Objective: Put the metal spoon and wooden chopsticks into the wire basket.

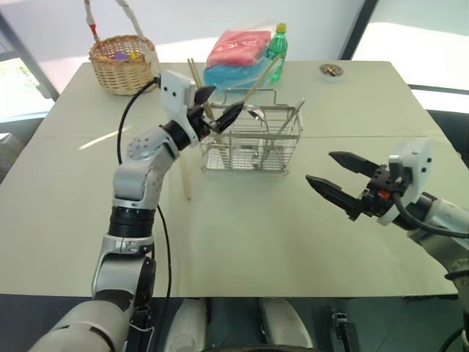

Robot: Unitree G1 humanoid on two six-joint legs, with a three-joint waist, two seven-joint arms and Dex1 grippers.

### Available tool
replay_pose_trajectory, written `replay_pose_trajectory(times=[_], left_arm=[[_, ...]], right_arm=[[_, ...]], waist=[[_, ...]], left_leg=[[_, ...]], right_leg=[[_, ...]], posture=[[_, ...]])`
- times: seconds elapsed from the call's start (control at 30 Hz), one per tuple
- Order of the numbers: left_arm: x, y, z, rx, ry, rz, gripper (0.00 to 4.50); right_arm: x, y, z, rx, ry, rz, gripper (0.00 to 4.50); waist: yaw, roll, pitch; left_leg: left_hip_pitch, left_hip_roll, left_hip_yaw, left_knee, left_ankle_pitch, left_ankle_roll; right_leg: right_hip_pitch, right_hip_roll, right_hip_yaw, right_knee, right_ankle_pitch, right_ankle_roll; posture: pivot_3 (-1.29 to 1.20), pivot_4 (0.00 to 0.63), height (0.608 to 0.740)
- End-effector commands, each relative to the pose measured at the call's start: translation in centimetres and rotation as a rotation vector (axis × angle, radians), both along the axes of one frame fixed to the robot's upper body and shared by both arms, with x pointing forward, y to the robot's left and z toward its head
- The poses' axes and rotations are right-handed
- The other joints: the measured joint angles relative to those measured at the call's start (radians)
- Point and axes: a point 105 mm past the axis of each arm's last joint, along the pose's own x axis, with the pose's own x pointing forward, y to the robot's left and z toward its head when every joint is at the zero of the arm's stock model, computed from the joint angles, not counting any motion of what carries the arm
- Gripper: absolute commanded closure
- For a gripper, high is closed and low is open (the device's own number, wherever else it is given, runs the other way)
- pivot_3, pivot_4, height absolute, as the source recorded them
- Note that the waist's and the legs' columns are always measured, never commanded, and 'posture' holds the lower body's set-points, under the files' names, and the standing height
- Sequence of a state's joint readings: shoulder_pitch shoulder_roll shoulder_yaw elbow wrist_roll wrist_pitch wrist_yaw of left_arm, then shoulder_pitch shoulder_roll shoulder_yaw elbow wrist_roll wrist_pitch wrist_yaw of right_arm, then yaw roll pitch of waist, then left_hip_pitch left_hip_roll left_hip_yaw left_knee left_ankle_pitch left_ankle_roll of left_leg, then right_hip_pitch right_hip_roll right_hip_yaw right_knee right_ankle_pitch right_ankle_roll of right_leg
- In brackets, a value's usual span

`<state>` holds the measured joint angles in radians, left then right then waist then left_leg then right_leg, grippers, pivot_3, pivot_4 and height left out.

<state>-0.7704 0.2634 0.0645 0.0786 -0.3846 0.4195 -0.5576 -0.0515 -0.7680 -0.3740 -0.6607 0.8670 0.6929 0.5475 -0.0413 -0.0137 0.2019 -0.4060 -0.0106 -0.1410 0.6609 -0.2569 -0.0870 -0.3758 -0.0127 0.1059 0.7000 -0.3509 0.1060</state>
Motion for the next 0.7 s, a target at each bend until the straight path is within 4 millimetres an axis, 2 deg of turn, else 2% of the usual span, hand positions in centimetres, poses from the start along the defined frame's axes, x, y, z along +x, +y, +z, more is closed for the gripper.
replay_pose_trajectory(times=[0.03,0.27,0.4,0.5,0.6,0.7], left_arm=[[-1.3,1.0,3.0,-0.007,-0.075,-0.006,0.06],[-3.8,2.2,5.7,0.031,-0.080,-0.121,0.06],[-5.2,3.8,7.1,0.042,-0.036,-0.171,0.06],[-4.9,5.8,6.9,0.055,0.013,-0.117,0.06],[-4.3,8.8,5.7,0.066,0.126,-0.029,0.06],[-5.0,10.7,4.4,0.103,0.208,-0.013,0.06]], right_arm=[[0.0,0.0,0.8,-0.010,-0.038,0.004,0.50],[0.1,0.0,0.6,-0.008,-0.035,0.004,0.50],[0.2,0.1,0.7,-0.007,-0.038,0.008,0.50],[0.1,0.1,0.8,-0.019,-0.046,0.015,0.50],[0.1,0.2,1.1,-0.028,-0.056,0.019,0.50],[0.1,0.3,1.2,-0.032,-0.060,0.023,0.50]], waist=[[0.000,0.000,0.000],[0.000,0.000,0.000],[0.000,0.000,0.000],[-0.003,0.000,0.000],[-0.003,0.000,0.000],[-0.006,0.001,0.001]], left_leg=[[0.000,0.000,0.000,0.000,0.000,0.000],[0.000,0.001,0.000,0.000,0.000,0.000],[0.000,0.001,0.000,0.000,0.000,0.000],[0.000,0.001,0.000,-0.001,0.000,0.000],[0.000,0.001,0.000,-0.002,0.000,0.000],[0.001,0.001,0.000,-0.003,0.000,0.000]], right_leg=[[0.000,0.000,0.000,0.000,0.000,0.000],[0.000,0.000,0.000,-0.001,0.000,0.000],[0.000,0.000,0.000,-0.001,0.000,0.000],[0.000,0.000,0.000,-0.001,0.000,0.000],[0.000,0.000,0.000,-0.001,0.000,0.000],[-0.001,0.000,0.000,-0.001,0.000,0.000]], posture=[[0.00,0.150,0.740],[0.00,0.150,0.740],[0.00,0.150,0.740],[0.00,0.150,0.740],[0.00,0.150,0.740],[0.00,0.150,0.740]])
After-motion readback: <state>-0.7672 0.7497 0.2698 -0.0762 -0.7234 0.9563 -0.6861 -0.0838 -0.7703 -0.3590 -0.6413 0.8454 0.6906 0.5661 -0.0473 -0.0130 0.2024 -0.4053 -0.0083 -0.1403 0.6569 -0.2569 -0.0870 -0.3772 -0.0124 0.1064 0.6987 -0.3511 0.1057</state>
